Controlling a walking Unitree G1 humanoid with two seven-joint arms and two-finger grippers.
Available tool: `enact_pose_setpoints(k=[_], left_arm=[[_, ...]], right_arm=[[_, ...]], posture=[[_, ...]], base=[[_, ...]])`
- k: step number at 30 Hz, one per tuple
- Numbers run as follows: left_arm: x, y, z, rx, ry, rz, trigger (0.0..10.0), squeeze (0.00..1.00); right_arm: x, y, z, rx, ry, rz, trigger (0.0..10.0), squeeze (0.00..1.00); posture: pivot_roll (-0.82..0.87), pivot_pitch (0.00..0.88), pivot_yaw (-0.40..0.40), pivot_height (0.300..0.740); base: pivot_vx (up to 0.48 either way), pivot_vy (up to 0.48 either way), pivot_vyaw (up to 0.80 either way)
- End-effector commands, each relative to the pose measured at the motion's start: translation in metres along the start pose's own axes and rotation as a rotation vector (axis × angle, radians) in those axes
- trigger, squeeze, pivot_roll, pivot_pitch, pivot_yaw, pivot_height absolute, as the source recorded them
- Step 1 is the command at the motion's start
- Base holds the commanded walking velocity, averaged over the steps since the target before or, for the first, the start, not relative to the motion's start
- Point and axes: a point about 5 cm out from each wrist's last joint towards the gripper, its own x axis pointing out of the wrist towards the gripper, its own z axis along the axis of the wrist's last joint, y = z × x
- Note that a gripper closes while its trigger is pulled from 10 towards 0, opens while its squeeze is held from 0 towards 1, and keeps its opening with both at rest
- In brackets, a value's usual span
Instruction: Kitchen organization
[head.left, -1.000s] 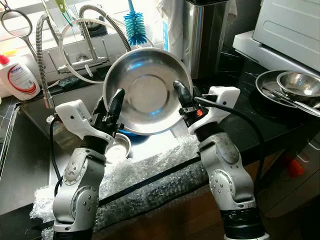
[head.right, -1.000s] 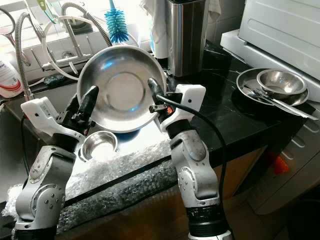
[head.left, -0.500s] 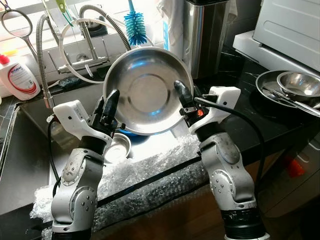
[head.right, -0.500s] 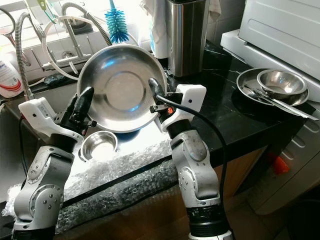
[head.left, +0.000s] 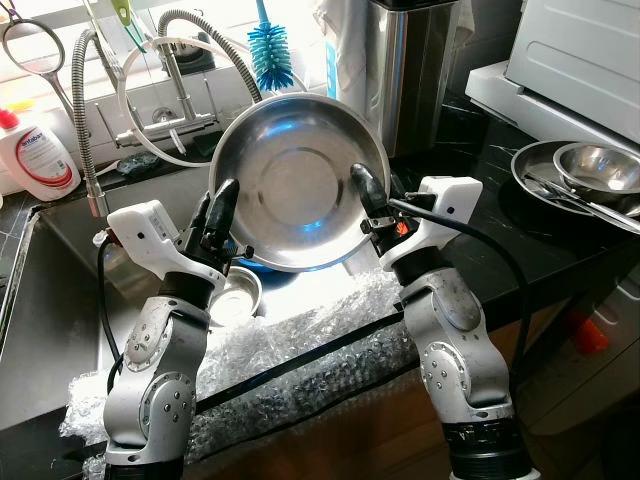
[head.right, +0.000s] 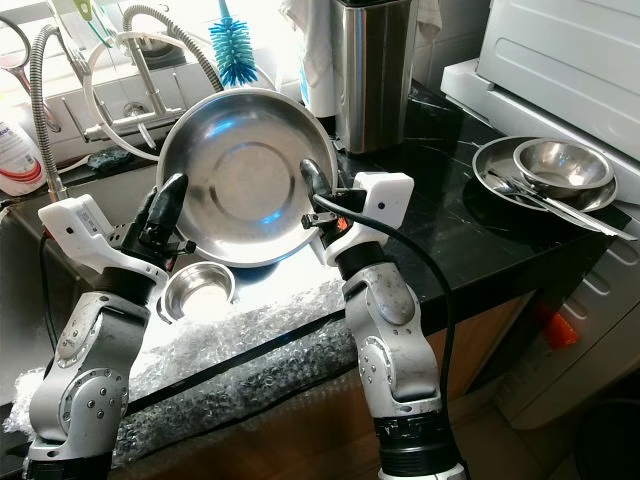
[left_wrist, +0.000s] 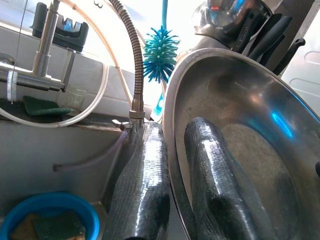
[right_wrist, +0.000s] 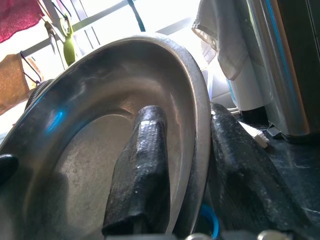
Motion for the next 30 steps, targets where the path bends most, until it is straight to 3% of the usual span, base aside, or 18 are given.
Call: enact_pose_setpoints(k=[1, 5, 6, 7, 17, 23, 24, 25, 30], left_arm=[[0.0, -0.004, -0.002, 0.046, 0.027, -0.042, 0.0, 0.0], [0.0, -0.005, -0.002, 0.055, 0.024, -0.043, 0.0, 0.0], [0.0, -0.005, -0.002, 0.054, 0.023, -0.042, 0.0, 0.0], [0.0, -0.005, -0.002, 0.054, 0.022, -0.041, 0.0, 0.0], [0.001, 0.0, 0.002, 0.057, -0.013, 0.004, 0.0, 0.0], [0.002, 0.011, 0.009, 0.087, -0.059, 0.091, 0.0, 0.0], [0.002, 0.013, 0.01, 0.094, -0.072, 0.11, 0.0, 0.0], [0.002, 0.016, 0.013, 0.106, -0.087, 0.134, 0.0, 0.0], [-0.001, 0.029, 0.021, 0.147, -0.142, 0.246, 0.0, 0.0]], right_arm=[[0.004, 0.012, 0.001, 0.001, 0.003, 0.057, 10.0, 0.0], [0.004, 0.012, 0.0, 0.005, 0.003, 0.059, 10.0, 0.0], [0.004, 0.012, 0.0, 0.006, 0.004, 0.059, 10.0, 0.81], [0.004, 0.012, 0.0, 0.007, 0.004, 0.059, 10.0, 1.0], [0.004, 0.012, 0.0, 0.009, 0.006, 0.057, 10.0, 1.0], [0.004, 0.011, 0.0, 0.014, 0.003, 0.055, 10.0, 1.0], [0.004, 0.012, 0.0, 0.014, 0.003, 0.063, 10.0, 0.37], [0.004, 0.013, 0.0, 0.012, 0.004, 0.069, 10.0, 0.0], [0.003, 0.012, 0.0, 0.007, 0.007, 0.063, 10.0, 0.0]], posture=[[-0.12, 0.0, 0.111, 0.74], [-0.12, 0.0, 0.109, 0.74], [-0.12, 0.0, 0.108, 0.74], [-0.12, 0.0, 0.108, 0.74], [-0.12, 0.0, 0.107, 0.74], [-0.12, 0.0, 0.107, 0.74], [-0.12, 0.0, 0.108, 0.74], [-0.12, 0.0, 0.108, 0.74], [-0.13, 0.0, 0.108, 0.74]], base=[[0.0, 0.0, 0.0], [0.0, 0.0, 0.0], [0.0, 0.0, 0.0], [0.0, 0.0, 0.0], [0.0, 0.0, 0.0], [0.0, 0.0, 0.0], [0.0, 0.0, 0.0], [0.0, 0.0, 0.0], [0.0, 0.0, 0.0]])
